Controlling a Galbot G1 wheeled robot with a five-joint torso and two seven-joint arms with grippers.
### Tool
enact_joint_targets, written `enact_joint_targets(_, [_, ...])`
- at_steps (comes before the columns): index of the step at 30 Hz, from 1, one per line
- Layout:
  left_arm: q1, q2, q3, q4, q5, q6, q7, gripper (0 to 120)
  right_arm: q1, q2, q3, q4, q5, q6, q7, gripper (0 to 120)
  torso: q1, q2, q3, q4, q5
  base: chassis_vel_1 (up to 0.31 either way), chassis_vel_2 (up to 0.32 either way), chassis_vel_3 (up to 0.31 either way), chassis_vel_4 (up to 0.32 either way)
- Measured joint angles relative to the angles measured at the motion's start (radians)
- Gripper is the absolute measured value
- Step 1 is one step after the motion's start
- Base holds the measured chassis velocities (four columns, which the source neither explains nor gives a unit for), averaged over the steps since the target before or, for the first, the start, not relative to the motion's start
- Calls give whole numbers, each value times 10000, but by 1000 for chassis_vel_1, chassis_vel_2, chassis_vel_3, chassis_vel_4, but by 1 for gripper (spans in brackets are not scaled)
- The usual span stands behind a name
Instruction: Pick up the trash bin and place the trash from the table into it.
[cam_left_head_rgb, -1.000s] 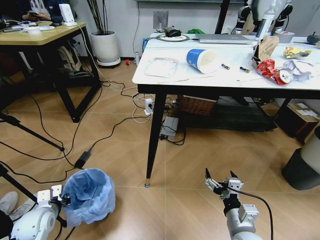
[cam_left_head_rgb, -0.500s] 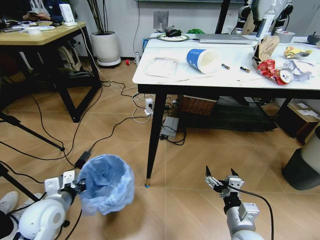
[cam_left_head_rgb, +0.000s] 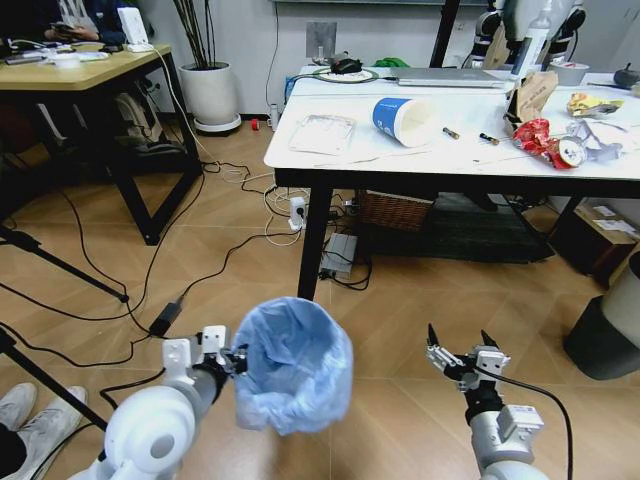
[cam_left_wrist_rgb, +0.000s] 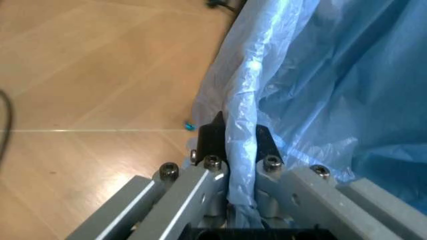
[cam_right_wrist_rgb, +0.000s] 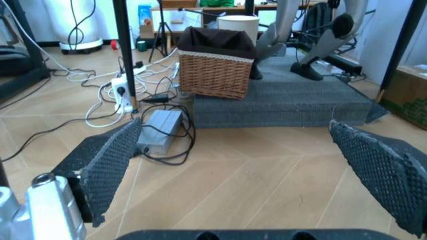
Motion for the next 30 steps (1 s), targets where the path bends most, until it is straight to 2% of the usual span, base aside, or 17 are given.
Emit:
enact_joint_targets(4, [306,415,34,-555,-274,-2,-52,0,12,-5,43,0,22,-38,2,100,0,0,0,1,0,0,0,0,0])
enact_joint_targets(10, [984,1006,-621,-1312,-1038,-7,-447,0,4,-85,68,-9,30,-79,3,100,-1,0,0,2,0,0,0,0,0])
enact_joint_targets(23, [1429,1619,-1640,-1320,-2399,-12,-1195,0,-234,-14,251,394,14,-148,-8,100,-1,0,0,1,-3,0,0,0,0])
enact_joint_targets(30, [1496,1660,-1810,-1291,-2418,-12,-1216,0,-419,27,472,649,1,-143,-55,100,12,76,63,1,-1,0,0,0,0])
